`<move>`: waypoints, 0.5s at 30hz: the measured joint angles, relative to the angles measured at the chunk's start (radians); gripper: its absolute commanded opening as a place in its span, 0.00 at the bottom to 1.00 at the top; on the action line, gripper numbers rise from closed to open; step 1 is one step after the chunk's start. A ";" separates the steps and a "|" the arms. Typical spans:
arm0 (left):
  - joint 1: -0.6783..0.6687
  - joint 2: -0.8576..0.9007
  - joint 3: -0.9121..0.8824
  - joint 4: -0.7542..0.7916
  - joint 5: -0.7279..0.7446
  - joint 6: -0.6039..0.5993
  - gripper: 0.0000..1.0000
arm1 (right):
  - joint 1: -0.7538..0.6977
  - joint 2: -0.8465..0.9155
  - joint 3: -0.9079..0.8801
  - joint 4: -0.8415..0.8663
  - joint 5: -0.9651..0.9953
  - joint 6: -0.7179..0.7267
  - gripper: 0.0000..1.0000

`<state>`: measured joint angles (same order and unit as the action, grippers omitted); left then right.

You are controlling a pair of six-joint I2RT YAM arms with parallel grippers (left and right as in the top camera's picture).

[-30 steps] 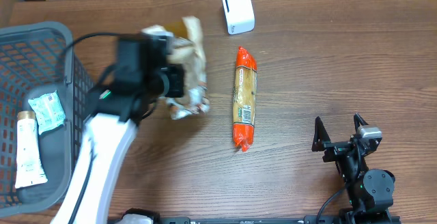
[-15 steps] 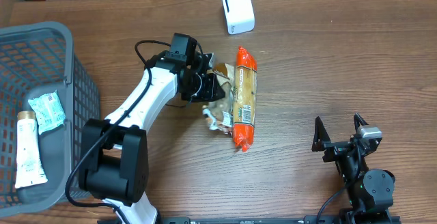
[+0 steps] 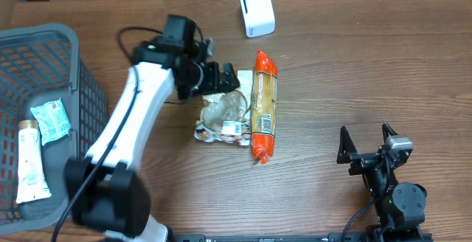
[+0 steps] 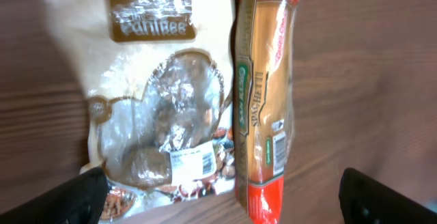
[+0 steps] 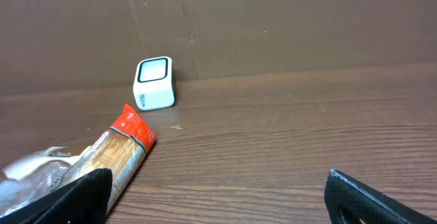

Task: Scan the item barcode
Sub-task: 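Carry the bread bag out and place it beside the spaghetti, then move the left gripper back into the basket toward the teal packet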

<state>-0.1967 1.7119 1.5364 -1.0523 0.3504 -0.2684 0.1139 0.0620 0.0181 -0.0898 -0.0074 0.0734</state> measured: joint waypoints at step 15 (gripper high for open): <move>0.051 -0.382 0.059 -0.464 -0.397 -0.107 1.00 | 0.000 0.000 0.000 -0.001 0.000 0.000 1.00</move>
<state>-0.1459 1.3300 1.5955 -1.5166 -0.0463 -0.3756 0.1139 0.0620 0.0181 -0.0906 -0.0074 0.0734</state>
